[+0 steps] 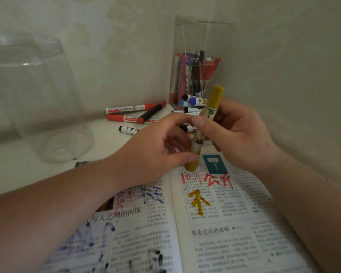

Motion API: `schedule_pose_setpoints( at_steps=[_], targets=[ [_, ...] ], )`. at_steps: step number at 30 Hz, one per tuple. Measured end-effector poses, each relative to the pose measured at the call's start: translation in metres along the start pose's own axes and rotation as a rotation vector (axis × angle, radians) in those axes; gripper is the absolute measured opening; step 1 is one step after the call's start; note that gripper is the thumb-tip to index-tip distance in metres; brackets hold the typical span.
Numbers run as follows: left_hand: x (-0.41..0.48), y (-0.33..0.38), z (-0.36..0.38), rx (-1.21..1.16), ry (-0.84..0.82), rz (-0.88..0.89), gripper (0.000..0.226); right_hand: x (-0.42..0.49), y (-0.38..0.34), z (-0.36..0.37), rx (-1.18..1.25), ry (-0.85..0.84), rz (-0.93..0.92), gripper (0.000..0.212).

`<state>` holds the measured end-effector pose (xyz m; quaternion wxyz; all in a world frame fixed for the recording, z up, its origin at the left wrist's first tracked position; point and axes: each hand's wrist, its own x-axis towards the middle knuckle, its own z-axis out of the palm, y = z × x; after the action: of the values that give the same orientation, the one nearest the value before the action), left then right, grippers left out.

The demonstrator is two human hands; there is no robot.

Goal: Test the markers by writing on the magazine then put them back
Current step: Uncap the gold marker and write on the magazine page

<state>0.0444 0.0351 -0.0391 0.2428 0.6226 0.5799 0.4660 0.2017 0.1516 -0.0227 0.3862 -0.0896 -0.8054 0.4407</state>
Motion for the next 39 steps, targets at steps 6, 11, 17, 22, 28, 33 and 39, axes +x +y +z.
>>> schedule_pose_setpoints(
  at_steps=[6,11,17,22,28,33,39],
  targets=[
    [0.001,-0.003,0.002,0.007,0.003,0.031,0.064,0.003,0.006,-0.001,-0.006,-0.091,0.033,0.029],
    [0.001,-0.003,0.001,0.015,-0.001,0.028,0.064,0.003,-0.002,0.000,0.074,-0.139,0.058,0.014],
    [0.000,-0.003,0.001,0.011,0.003,0.030,0.068,0.004,-0.002,0.000,0.043,-0.211,0.070,0.023],
    [-0.002,0.000,0.001,0.035,0.018,0.024,0.066,0.005,-0.004,0.001,0.010,-0.233,0.085,0.016],
    [-0.002,0.001,0.002,0.032,0.029,0.014,0.068,0.001,-0.005,-0.004,-0.075,-0.189,0.140,0.011],
    [-0.001,-0.003,0.002,0.051,0.026,0.028,0.067,-0.004,0.005,-0.007,-0.238,-0.231,0.304,0.054],
    [-0.001,-0.008,-0.002,0.052,0.217,0.116,0.049,0.002,0.003,-0.015,-0.014,-0.121,0.395,0.027]
  ],
)
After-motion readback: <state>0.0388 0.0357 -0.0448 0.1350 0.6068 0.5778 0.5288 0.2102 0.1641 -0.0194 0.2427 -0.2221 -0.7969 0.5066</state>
